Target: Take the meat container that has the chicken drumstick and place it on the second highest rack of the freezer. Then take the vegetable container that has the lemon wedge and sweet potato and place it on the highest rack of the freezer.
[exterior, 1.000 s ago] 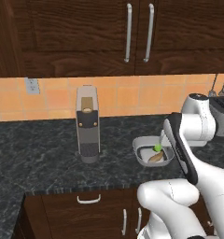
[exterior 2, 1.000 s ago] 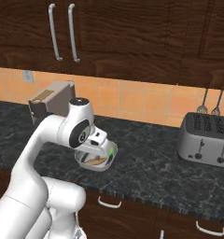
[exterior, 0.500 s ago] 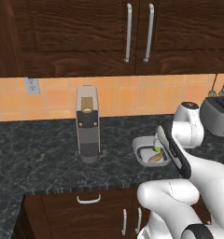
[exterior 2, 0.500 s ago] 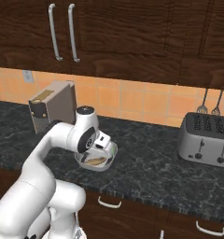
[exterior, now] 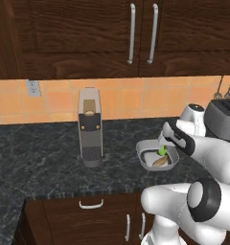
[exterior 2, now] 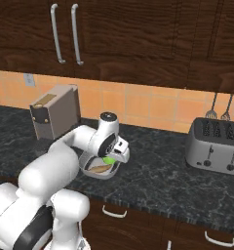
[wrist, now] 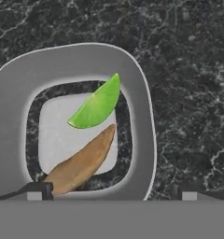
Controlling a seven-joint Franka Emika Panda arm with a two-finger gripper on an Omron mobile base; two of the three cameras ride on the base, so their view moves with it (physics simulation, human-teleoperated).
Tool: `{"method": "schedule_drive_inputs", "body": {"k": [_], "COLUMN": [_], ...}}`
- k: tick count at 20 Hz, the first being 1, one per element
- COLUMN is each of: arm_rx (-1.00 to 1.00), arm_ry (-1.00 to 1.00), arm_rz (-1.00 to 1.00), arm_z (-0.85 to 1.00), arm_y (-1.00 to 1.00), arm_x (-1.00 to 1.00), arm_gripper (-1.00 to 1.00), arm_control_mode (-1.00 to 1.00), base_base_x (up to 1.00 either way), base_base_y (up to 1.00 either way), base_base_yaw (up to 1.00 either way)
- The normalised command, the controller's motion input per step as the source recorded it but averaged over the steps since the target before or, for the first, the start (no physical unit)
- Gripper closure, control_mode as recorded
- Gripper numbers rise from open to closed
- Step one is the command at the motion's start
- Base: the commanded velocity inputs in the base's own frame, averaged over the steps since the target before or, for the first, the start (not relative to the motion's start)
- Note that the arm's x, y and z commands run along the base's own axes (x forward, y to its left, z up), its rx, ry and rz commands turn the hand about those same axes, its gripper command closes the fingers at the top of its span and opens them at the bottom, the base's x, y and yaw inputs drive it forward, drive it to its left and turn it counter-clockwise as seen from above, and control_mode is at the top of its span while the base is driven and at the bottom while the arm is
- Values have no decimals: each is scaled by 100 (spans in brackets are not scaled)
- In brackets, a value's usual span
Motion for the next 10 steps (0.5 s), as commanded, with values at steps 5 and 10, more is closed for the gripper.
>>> {"method": "schedule_drive_inputs", "body": {"k": [5,10], "arm_rx": [-3,0], "arm_ry": [17,11], "arm_rz": [0,0], "arm_z": [-12,-44], "arm_y": [-5,-2], "arm_x": [-10,-5], "arm_gripper": [-100,-100], "arm_control_mode": [-100,-100], "base_base_x": [0,0], "base_base_y": [0,0], "base_base_yaw": [0,0]}}
